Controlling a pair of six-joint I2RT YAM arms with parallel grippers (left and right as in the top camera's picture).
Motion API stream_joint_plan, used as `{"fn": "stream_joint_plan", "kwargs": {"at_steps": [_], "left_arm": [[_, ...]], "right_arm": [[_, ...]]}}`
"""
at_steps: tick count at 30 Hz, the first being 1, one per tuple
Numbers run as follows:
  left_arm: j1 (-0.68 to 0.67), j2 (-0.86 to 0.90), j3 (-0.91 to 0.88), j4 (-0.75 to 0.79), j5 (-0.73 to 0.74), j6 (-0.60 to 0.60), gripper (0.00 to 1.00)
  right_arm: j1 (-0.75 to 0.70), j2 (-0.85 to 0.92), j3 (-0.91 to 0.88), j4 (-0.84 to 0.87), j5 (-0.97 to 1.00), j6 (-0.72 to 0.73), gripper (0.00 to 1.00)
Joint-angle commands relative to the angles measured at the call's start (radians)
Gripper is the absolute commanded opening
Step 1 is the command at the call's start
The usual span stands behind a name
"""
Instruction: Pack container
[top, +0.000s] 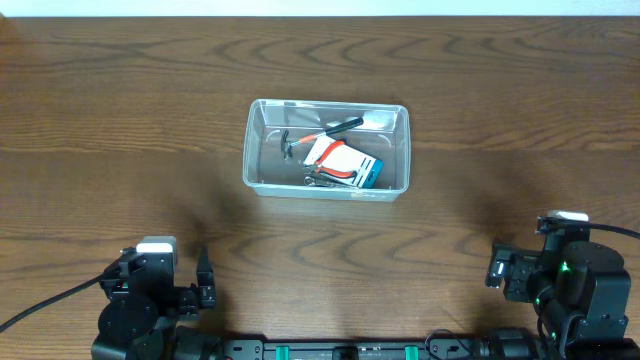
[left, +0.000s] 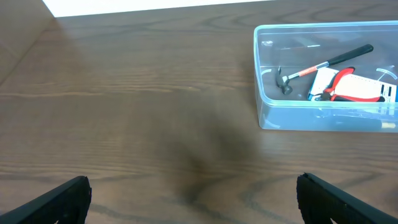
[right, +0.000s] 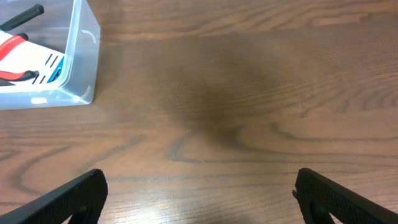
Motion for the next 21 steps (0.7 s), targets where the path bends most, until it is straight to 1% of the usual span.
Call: {"fn": "stream_joint_plan", "kwargs": {"at_steps": [1, 6, 10, 12, 14, 16, 19, 21], "left_arm": [[-0.004, -0.004, -0.005, -0.003, -0.012, 0.006, 0.98], [-0.004, -0.004, -0.005, -0.003, -0.012, 0.006, 0.98], [-0.004, -0.004, -0.005, -0.003, -0.012, 0.006, 0.98], [-0.004, -0.004, -0.005, -0.003, -0.012, 0.006, 0.98], [-0.004, -0.004, -0.005, -0.003, -0.012, 0.006, 0.98], [-0.004, -0.004, -0.005, -0.003, -0.012, 0.006, 0.98], [-0.004, -0.004, -0.005, -0.003, -0.012, 0.006, 0.98], [-0.004, -0.004, -0.005, -0.003, -0.012, 0.006, 0.98]], "right_arm": [[0.009, -0.005, -0.006, 0.0, 0.01, 0.018, 0.99], [0.017, -0.021, -0.006, 0.0, 0.01, 0.018, 0.99], [0.018, -0.106, -0.012, 0.018, 0.034, 0.004, 0.99], [0.018, -0.169, -0.038, 0.053, 0.004, 0.007, 0.99], [0.017, -0.246, -0.115, 0.134, -0.024, 0.007, 0.99], [0.018, -0.323, -0.232, 0.256, -0.061, 0.007, 0.99], [0.018, -0.409, -0.411, 0.498, -0.142, 0.007, 0.99], [0.023, -0.431, -0.496, 0.642, -0.161, 0.007, 0.99]]}}
